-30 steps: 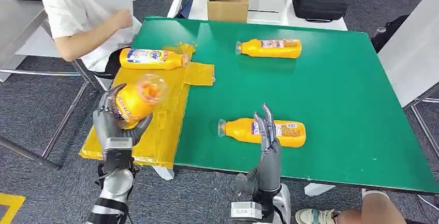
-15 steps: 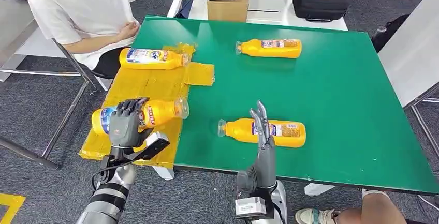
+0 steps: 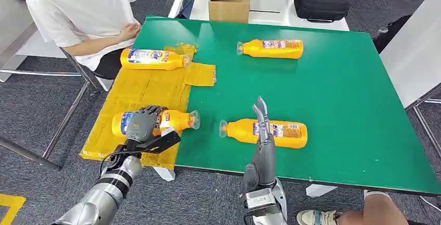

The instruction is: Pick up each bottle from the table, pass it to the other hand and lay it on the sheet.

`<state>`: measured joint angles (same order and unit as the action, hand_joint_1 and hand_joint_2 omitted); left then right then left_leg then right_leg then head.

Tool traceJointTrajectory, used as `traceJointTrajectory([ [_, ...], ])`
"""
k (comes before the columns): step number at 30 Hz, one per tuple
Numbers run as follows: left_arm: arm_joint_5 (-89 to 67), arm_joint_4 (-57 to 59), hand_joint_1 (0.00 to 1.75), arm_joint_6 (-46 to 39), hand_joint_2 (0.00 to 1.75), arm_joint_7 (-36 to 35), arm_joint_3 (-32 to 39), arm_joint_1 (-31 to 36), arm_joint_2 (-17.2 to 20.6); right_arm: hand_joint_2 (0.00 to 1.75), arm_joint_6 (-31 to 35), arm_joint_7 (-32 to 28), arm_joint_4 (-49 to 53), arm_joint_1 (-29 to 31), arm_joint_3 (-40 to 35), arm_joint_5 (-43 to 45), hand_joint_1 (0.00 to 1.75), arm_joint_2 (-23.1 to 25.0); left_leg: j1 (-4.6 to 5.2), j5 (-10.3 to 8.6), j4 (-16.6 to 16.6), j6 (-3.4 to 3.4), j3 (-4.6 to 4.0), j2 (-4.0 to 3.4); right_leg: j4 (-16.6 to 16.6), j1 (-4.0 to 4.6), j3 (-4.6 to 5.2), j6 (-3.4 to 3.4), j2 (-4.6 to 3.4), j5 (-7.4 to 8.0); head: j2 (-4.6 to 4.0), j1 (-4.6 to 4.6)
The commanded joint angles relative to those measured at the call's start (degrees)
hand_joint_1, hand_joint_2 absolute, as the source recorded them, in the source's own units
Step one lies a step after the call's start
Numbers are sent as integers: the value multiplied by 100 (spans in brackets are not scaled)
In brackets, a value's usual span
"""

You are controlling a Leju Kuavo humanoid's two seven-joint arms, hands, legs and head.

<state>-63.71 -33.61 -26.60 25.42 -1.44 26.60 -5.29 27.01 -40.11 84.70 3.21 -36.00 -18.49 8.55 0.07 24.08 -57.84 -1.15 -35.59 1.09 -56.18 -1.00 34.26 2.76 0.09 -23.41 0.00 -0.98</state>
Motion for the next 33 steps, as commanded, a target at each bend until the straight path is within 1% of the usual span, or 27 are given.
traceJointTrajectory([
  [1, 283, 795, 175, 1055, 0, 50, -397, 90, 73, 0, -105, 11, -349, 206, 250, 285, 0, -36, -3, 9, 8, 7, 35, -24, 10, 5, -30, -11, -16, -2, 0, 0],
  [2, 283, 795, 175, 1055, 0, 50, -397, 90, 73, 0, -105, 11, -349, 206, 250, 285, 0, -36, -1, 6, 9, 6, 32, -19, 9, 2, -27, -9, -13, -1, 0, 0],
  [3, 370, 781, 148, 1146, 0, 38, -363, 69, 72, 0, -138, 11, -364, 217, 307, 354, 0, -19, -3, 8, 9, 8, 42, -21, 9, 5, -37, -13, -13, -3, 0, 2],
  [4, 454, 740, 98, 1243, 0, 56, -359, 60, 61, 0, -132, 11, -345, 208, 324, 367, 0, -15, -2, 6, 9, 7, 45, -14, 10, 4, -41, -12, -9, -4, -2, 0],
  [5, 519, 722, 82, 1333, 0, 75, -352, 63, 48, 0, -130, 11, -339, 208, 328, 373, 0, -15, 2, 4, 9, 4, 46, -5, 7, -1, -43, -7, -5, -4, 0, -2],
  [6, 699, 680, 40, 1579, 0, 106, -315, 82, 29, 0, -177, 11, -348, 222, 338, 419, 0, -15, -2, 8, 10, 7, 60, -14, 10, 4, -59, -13, -11, -5, 0, 0],
  [7, 828, 689, 7, 1881, 175, 229, -310, 107, 50, 0, -232, 11, -363, 251, 339, 449, 0, -6, 0, 4, 7, 4, 55, -3, 7, 1, -56, -9, -3, -5, 0, 0],
  [8, 853, 675, 7, 1948, 175, 262, -317, 117, 67, 0, -233, 11, -366, 250, 339, 459, 0, -6, -4, 6, 9, 7, 66, -15, 12, 5, -63, -14, -11, -2, 0, -2],
  [9, 910, 642, 0, 2082, 175, 298, -335, 117, 89, 0, -249, 11, -396, 278, 335, 469, 0, -3, 1, 4, 10, 5, 68, -9, 11, 1, -66, -11, -7, -3, 0, 0],
  [11, 972, 639, 0, 2220, 175, 332, -335, 127, 102, 0, -241, 11, -405, 294, 327, 479, 0, -5, -2, 5, 10, 6, 71, -21, 12, 4, -67, -13, -17, -1, 0, 0],
  [13, 972, 639, 0, 2220, 175, 332, -335, 127, 102, 0, -241, 11, -405, 294, 327, 479, 0, -5, 3, 1, 9, 0, 74, -6, 7, -2, -74, -8, -7, -4, 0, 2],
  [15, 972, 639, 0, 2220, 175, 332, -335, 127, 102, 0, -241, 11, -405, 294, 327, 479, 0, -5, -2, 5, 11, 5, 87, -22, 11, 4, -83, -17, -18, -2, 0, 0],
  [17, 972, 639, 0, 2220, 175, 332, -335, 127, 102, 0, -241, 11, -405, 294, 327, 479, 0, -5, 0, 1, 9, 2, 80, -10, 8, 2, -78, -10, -9, -2, 0, 2],
  [20, 972, 639, 0, 2220, 175, 332, -335, 127, 102, 0, -241, 11, -405, 294, 327, 479, 0, -5, -10, 16, 8, 14, 92, -45, 9, 14, -83, -28, -32, -6, -2, 4],
  [21, 993, 623, 0, 2273, 175, 344, -346, 135, 115, 0, -234, 11, -415, 303, 321, 484, 0, -5, -1, 2, 11, 4, 85, -11, 10, 4, -84, -12, -8, -2, 0, -2],
  [23, 1162, 498, 0, 2452, 175, 499, -365, 86, 124, 0, -281, 11, -446, 330, 310, 534, 0, -21, -6, 5, 11, 8, 88, -28, 13, 9, -83, -18, -20, 0, 0, 0],
  [24, 1283, 471, 0, 2641, 175, 519, -349, 77, 128, 0, -286, 11, -464, 344, 314, 565, 0, -29, -2, 2, 8, 3, 82, -16, 9, 5, -79, -11, -12, 0, 0, 2],
  [26, 1435, 331, 0, 2986, 175, 546, -494, 8, 221, 0, -264, 11, -492, 400, 324, 632, 0, -56, -5, 4, 10, 6, 86, -28, 12, 9, -80, -17, -21, 2, 0, 0],
  [27, 1445, 321, 0, 3026, 175, 552, -525, 1, 247, 0, -272, 11, -500, 416, 323, 644, 0, -59, 0, 1, 8, 1, 82, -13, 8, 3, -78, -9, -11, -1, 0, 0],
  [28, 1465, 278, 0, 3054, 175, 607, -599, -49, 317, 0, -265, 11, -539, 449, 332, 648, 0, -66, -2, 2, 11, 2, 85, -18, 11, 4, -81, -11, -14, 1, -2, 2],
  [31, 1573, 226, 0, 3143, 175, 685, -635, -109, 372, 0, -270, 11, -575, 463, 324, 652, 0, -81, -1, 4, 12, 2, 91, -29, 12, 4, -86, -13, -26, 2, 0, 2],
  [32, 1600, 161, 0, 3161, 175, 736, -678, -139, 405, 0, -261, 11, -579, 466, 321, 666, 0, -80, 0, 2, 11, 1, 88, -19, 10, 2, -86, -9, -18, 0, 0, 2],
  [33, 1696, 30, 0, 3118, 175, 820, -675, -185, 405, 0, -240, 11, -577, 461, 315, 674, 0, -90, -3, 4, 12, 4, 92, -30, 12, 5, -87, -14, -25, 2, 0, 2],
])
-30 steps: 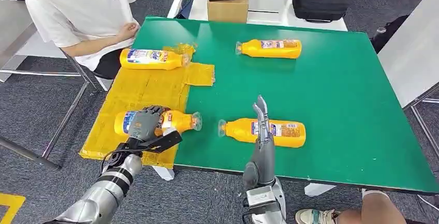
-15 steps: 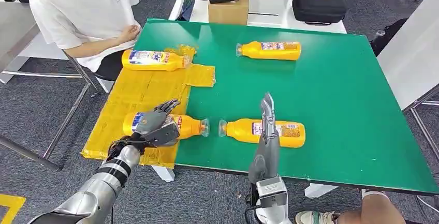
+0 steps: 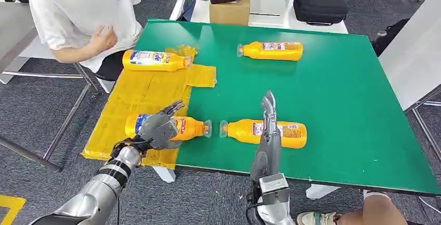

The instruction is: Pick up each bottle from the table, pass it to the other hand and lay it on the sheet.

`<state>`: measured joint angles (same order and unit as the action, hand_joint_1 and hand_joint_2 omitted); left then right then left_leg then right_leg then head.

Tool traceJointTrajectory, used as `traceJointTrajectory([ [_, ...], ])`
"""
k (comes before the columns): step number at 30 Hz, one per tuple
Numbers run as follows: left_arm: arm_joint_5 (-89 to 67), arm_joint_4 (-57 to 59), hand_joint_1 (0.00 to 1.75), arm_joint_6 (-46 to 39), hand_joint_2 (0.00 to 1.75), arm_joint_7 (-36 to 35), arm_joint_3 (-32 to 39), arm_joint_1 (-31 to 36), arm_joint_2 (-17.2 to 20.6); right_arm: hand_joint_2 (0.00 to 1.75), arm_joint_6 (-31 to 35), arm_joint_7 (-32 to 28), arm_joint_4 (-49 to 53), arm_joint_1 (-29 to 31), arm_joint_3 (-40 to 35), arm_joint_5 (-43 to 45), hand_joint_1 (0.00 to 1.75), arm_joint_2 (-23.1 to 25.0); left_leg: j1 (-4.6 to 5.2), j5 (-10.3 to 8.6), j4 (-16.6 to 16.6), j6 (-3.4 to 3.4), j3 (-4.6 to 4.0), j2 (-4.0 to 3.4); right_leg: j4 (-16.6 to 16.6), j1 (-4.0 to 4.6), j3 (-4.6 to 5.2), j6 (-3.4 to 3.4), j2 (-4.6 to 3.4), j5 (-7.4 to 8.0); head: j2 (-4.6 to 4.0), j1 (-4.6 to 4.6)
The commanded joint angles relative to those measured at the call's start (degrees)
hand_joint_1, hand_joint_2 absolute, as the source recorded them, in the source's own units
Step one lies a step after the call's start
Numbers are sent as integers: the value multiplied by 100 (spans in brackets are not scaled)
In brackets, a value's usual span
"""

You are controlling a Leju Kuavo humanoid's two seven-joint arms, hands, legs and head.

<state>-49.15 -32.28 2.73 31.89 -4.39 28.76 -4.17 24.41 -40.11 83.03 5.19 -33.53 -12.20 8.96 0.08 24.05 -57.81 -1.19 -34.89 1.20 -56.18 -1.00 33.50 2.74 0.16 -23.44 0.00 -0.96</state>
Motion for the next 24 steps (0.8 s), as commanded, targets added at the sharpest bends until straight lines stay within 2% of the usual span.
traceJointTrajectory([
  [1, 326, -248, 0, 147, 175, 225, -390, -457, 295, 0, 36, 11, -400, 255, 59, 53, 0, -141, -1, 4, 9, 5, 17, -27, 10, 2, -10, -9, -21, 3, 0, 0],
  [4, 1153, -1413, 0, -452, 175, 310, -75, -812, -10, 0, 476, 11, -475, 196, 61, -356, 0, -182, -4, 7, 9, 8, 19, -34, 12, 6, -11, -13, -25, 3, 0, 0],
  [5, 1819, -2134, 0, -594, 175, 273, 242, -1001, -330, 0, 578, 46, -828, 214, 104, -866, 0, -230, -3, 5, 6, 6, 12, -24, 9, 4, -7, -9, -17, 2, 0, 0],
  [6, 2382, -2754, 0, -716, 175, 130, 402, -1166, -555, 0, 407, 424, -1026, 180, 259, -1407, 0, -248, -5, 8, 8, 7, 15, -26, 13, 8, -10, -12, -16, 0, 0, -2],
  [8, 3746, -3995, 0, -725, 175, -192, 431, -1475, -853, 0, 585, 425, -1336, 123, 652, -1906, 0, -269, -10, 6, 0, 3, -1, 0, 13, 12, 0, -7, 13, -3, 0, -2],
  [10, 3914, -4262, 0, -880, 175, -426, 169, -1547, -733, 0, 534, 322, -1414, 112, 791, -1944, 0, -260, -13, 10, -12, 2, -24, -5, 6, 15, 23, -5, 11, -5, 0, 2],
  [15, 4050, -4088, 0, -933, 175, -332, 130, -1537, -627, 0, 494, 310, -1365, 99, 820, -1966, 0, -210, -4, 9, 1, 5, -32, -22, 8, 5, 36, -6, -15, 1, -2, 0],
  [16, 4205, -4026, 0, -962, 175, -192, 191, -1520, -664, 0, 491, 382, -1365, 107, 810, -2046, 0, -205, -4, 7, 0, 4, -38, -18, 7, 6, 43, -5, -10, 2, -2, 0],
  [18, 4860, -4685, 0, -987, 175, 131, 277, -1775, -804, 0, 696, 843, -1535, 121, 918, -2577, 0, -394, -7, 9, -1, 6, -39, -21, 8, 9, 45, -8, -12, 1, 0, 0],
  [19, 4875, -5015, 0, -1111, 175, 200, 223, -1919, -802, 175, 731, 970, -1645, 138, 984, -2761, 0, -485, -7, 10, 0, 6, -37, -20, 8, 9, 44, -9, -9, -1, 0, 0],
  [21, 5190, -5673, 0, -1291, 175, 51, 186, -2261, -864, 175, 629, 1228, -1843, 141, 1287, -2805, 0, -537, -7, 10, -2, 3, -43, -25, 10, 9, 50, -5, -13, 1, 0, -2],
  [23, 5403, -5991, 0, -1234, 175, 28, 113, -2466, -846, 175, 584, 1456, -1973, 172, 1331, -3125, 0, -607, -8, 14, -1, 3, -38, -34, 10, 10, 47, -5, -19, -1, 0, 0],
  [24, 5520, -6282, 0, -1231, 175, 59, 60, -2654, -828, 175, 480, 1759, -2122, 236, 1344, -3503, 0, -694, -5, 13, 0, 1, -38, -35, 11, 7, 48, -4, -20, 0, 0, 0],
])
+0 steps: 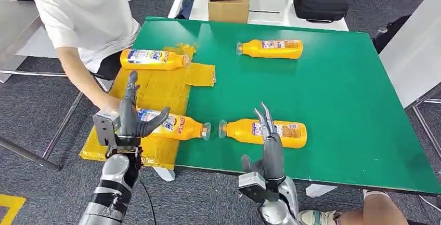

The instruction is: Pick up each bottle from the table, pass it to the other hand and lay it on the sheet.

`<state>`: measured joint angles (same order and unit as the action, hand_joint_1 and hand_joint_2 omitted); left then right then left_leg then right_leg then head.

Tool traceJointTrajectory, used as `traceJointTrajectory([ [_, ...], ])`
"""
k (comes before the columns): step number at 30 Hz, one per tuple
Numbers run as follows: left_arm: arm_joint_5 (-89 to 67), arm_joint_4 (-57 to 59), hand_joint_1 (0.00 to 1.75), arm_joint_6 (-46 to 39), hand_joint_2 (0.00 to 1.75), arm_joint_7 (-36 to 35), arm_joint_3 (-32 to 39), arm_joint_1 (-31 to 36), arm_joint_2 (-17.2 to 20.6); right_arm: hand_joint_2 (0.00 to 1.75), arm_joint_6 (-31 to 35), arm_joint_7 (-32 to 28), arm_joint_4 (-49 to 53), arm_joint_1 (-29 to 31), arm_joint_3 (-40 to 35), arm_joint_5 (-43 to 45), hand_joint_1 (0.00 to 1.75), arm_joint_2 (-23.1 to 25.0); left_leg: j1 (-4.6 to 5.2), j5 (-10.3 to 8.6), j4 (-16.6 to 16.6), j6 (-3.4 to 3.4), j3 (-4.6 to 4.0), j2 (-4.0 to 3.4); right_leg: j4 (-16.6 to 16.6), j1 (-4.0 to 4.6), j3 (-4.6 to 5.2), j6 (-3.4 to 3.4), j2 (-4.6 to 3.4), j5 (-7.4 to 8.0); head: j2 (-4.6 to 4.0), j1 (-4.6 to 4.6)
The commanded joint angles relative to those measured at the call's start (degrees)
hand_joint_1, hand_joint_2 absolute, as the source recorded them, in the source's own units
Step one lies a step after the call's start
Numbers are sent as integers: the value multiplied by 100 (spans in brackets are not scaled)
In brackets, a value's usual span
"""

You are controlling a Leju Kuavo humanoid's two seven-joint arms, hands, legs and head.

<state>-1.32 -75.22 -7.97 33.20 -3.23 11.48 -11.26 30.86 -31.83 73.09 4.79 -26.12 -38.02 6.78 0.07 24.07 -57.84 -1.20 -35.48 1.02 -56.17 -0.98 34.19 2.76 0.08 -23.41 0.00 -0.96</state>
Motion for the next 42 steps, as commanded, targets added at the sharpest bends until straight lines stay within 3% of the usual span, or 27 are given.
traceJointTrajectory([
  [1, 799, -2098, 0, -145, 175, -86, -81, -997, -110, 175, -255, 1120, -1226, 324, 625, -1084, 0, -511, -5, 15, 3, 3, 29, -22, 12, 6, -29, -7, -15, -6, 0, 0],
  [2, 832, -2289, 0, -88, 175, -196, -185, -1149, -63, 175, -545, 1542, -1502, 426, 661, -1444, 0, -662, -5, 15, 3, 3, 28, -25, 13, 7, -28, -8, -17, -5, 0, -2],
  [7, 445, -2423, 0, -102, 175, -132, -612, -1191, 20, 175, -399, 1826, -2198, 727, 869, -2088, 0, -909, -2, 11, 4, 3, 24, -6, 14, 4, -28, -8, 0, -5, 0, -2],
  [12, 223, -2421, 0, -90, 175, -208, -949, -1176, 105, 175, -347, 2113, -2503, 1083, 1012, -2608, 0, -908, 1, 9, -1, 2, 10, -3, 6, 1, -14, -8, -5, -3, 0, 0],
  [18, 384, -2231, 0, -53, 175, -377, -787, -1172, 76, 175, -611, 2621, -2657, 1205, 895, -3039, 0, -848, 3, 4, 5, 2, 8, -5, 8, -1, -9, -3, -4, 2, 0, -2],
  [22, 353, -2313, 0, 191, 175, -280, -1021, -1238, 95, 175, -326, 2806, -2910, 1482, 711, -3527, 0, -862, -1, 11, 3, 5, 24, -10, 6, 4, -23, -7, -4, -5, 0, -2],
  [42, 233, -2316, 0, 106, 175, -332, -1029, -1247, 133, 175, -500, 3235, -3617, 1923, 614, -3866, 0, -846, -2, 12, 2, 6, 27, -10, 6, 5, -27, -9, -4, -5, 0, -2],
])
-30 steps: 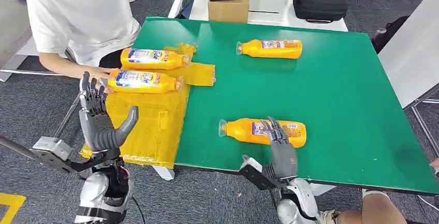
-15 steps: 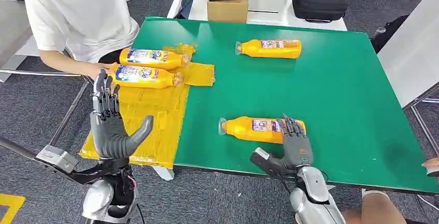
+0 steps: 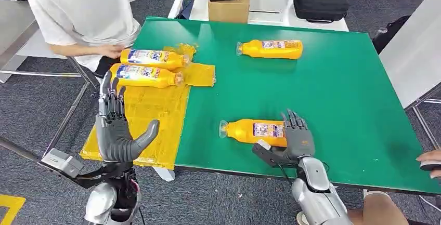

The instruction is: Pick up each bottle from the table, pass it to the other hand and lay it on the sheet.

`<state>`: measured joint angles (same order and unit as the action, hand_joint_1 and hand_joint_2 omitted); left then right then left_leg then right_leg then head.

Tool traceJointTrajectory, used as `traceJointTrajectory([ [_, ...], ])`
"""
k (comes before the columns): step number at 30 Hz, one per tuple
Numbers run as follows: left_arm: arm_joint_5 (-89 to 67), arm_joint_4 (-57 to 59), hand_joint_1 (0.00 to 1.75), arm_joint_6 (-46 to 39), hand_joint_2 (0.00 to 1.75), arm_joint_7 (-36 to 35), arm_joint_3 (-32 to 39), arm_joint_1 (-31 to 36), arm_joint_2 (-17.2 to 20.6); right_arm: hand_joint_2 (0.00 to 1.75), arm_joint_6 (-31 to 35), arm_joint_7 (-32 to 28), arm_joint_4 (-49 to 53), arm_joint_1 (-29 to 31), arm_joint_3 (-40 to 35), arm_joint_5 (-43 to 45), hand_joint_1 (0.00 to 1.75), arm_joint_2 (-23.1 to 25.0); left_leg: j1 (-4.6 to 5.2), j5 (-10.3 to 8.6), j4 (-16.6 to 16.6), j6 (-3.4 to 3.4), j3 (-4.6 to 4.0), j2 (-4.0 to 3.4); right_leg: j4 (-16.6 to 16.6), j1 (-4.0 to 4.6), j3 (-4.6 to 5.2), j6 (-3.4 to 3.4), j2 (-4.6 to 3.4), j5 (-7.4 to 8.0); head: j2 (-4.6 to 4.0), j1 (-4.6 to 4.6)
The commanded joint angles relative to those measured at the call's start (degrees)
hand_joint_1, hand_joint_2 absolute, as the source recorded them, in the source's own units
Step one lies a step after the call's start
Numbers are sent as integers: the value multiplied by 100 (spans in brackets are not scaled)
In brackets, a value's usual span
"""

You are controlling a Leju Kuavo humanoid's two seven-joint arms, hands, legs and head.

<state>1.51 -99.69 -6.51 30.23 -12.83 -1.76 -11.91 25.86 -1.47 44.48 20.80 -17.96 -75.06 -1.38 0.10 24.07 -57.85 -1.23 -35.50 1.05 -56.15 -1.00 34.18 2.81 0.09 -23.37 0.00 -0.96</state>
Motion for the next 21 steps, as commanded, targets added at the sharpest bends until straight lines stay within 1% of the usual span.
traceJointTrajectory([
  [1, -84, 138, 0, -24, 175, -73, -86, 73, 224, 175, -84, 235, -792, 353, -177, -166, 0, -27, -4, 9, 5, 8, 24, -11, 7, 6, -24, -11, -4, -6, 0, -2],
  [3, -87, 160, 0, 22, 175, -143, -95, 63, 231, 175, -338, 310, -895, 417, -151, -138, 0, -35, -1, 4, 5, 5, 15, -8, 5, 2, -14, -7, -3, -2, 0, 0],
  [5, -179, 183, 0, 41, 175, -204, -112, 74, 234, 175, -930, 464, -1209, 654, -176, -113, 0, -54, -2, 5, 5, 7, 21, -11, 6, 3, -20, -10, -4, -3, 0, -2],
  [7, -278, 234, 0, 122, 175, -295, -196, 109, 286, 175, -1308, 451, -1515, 895, -186, -18, 0, -88, -1, 6, 3, 7, 22, -12, 4, 3, -21, -11, -5, -4, 0, 0],
  [9, -365, 323, 0, 178, 175, -331, -277, 157, 328, 175, -1550, 330, -1753, 1095, -190, 113, 2, -145, -1, 2, 5, 4, 26, -18, 6, 2, -22, -7, -5, 0, 0, -2],
  [10, -393, 393, 0, 274, 175, -393, -350, 199, 375, 175, -1724, 308, -1913, 1229, -241, 128, 106, -182, -2, 3, 4, 6, 37, -22, 7, 3, -30, -11, -4, -1, -2, -2],
  [11, -182, 485, 0, 606, 175, -591, -431, 238, 466, 175, -1967, 284, -2067, 1362, -239, 207, 175, -219, -1, 1, 5, 5, 44, -19, 9, 2, -33, -9, 0, 0, 0, -2],
  [12, -75, 601, 0, 930, 175, -733, -500, 273, 583, 175, -2373, 308, -2269, 1530, -281, 250, 173, -277, 2, -1, 6, 3, 50, -15, 9, -1, -36, -7, 1, 0, 0, 0],
  [13, -137, 752, 0, 988, 175, -687, -457, 282, 554, 175, -2693, 382, -2442, 1730, -457, 150, 157, -346, 0, -4, 7, 6, 53, -14, 10, 2, -39, -12, 4, 3, -2, 0],
  [15, 35, 911, 0, 1307, 175, -764, -473, 298, 606, 175, -2908, 374, -2576, 1870, -500, 183, 164, -411, 1, -8, 8, 7, 57, -20, 11, 1, -35, -14, -2, 8, 0, -2],
  [17, -88, 955, 0, 1326, 175, -683, -463, 303, 632, 175, -3047, 385, -2653, 1948, -536, 200, 175, -455, -1, -7, 10, 5, 67, -21, 16, 4, -40, -15, -3, 13, 0, -2],
  [18, -111, 1006, 0, 1407, 175, -677, -486, 326, 679, 175, -3297, 292, -2714, 2011, -570, 227, 175, -521, 1, -3, 4, 3, 82, -17, 12, 2, -21, -14, 1, 6, 0, 0],
  [21, -174, 1069, 0, 1481, 175, -662, -512, 356, 722, 175, -3409, 219, -2729, 2036, -569, 292, 175, -573, 0, -11, 13, 1, 89, 5, 24, 4, -25, -14, 13, 6, 0, 0],
])
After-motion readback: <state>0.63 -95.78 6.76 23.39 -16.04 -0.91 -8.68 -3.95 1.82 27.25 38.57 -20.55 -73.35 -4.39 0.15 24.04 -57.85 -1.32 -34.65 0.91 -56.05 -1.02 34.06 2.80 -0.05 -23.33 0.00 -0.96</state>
